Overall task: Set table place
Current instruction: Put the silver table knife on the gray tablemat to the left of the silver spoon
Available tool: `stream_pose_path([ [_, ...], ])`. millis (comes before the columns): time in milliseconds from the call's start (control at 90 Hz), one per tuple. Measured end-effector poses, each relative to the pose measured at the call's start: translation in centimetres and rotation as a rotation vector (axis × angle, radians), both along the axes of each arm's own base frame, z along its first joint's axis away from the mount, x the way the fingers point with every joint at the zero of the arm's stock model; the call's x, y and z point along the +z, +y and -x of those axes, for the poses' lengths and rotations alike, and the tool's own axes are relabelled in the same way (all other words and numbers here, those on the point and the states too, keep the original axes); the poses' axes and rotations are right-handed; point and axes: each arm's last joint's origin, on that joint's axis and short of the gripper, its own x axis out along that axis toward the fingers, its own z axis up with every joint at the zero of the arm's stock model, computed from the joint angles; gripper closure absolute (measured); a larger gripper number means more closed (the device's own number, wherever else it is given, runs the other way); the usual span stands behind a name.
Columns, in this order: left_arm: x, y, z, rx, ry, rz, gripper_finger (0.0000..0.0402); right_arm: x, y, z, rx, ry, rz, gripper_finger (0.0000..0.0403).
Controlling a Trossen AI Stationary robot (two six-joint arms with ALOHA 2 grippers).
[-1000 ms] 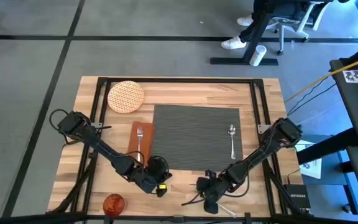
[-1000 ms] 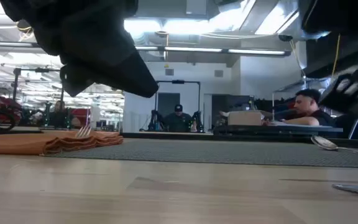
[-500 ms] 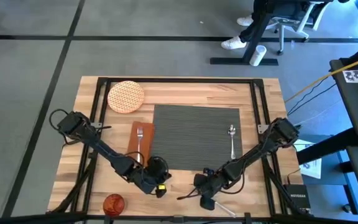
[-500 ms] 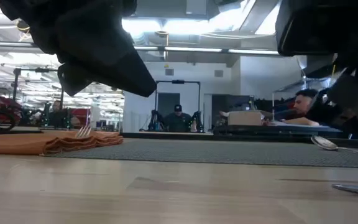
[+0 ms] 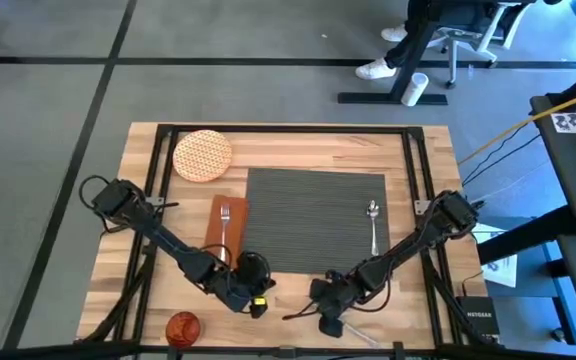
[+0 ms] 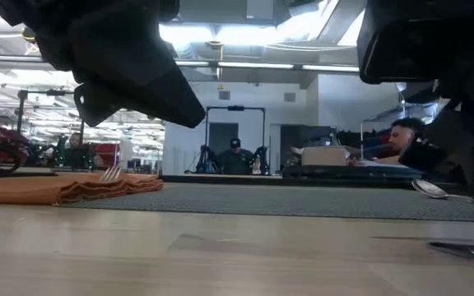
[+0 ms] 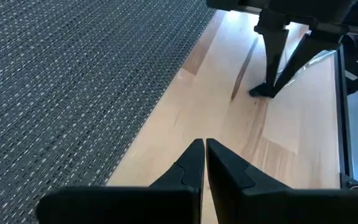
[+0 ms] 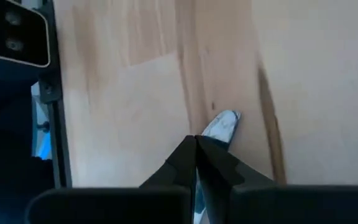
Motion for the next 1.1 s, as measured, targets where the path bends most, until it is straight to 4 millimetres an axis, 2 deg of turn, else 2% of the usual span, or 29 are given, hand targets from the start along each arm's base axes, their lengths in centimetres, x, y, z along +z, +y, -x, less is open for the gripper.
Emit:
stream_pose_path([
  [433, 0.0, -0.5, 0.4, -0.016, 0.000, 0.003, 0.0402, -0.1, -2.7, -1.7, -0.132, -0.032, 0.069, 0.0403],
  [733, 0.0, -0.8, 0.5, -0.020, 0.001, 0.007, 0.0402, -0.3, -3.7, -1.8, -0.210, -0.012, 0.112, 0.0403],
  [1100, 0.2, -0.9, 0.4, 0.073, -0.031, 0.154, 0.0402, 3.7, -4.7, -0.3, -0.226, -0.039, 0.181, 0.0403],
])
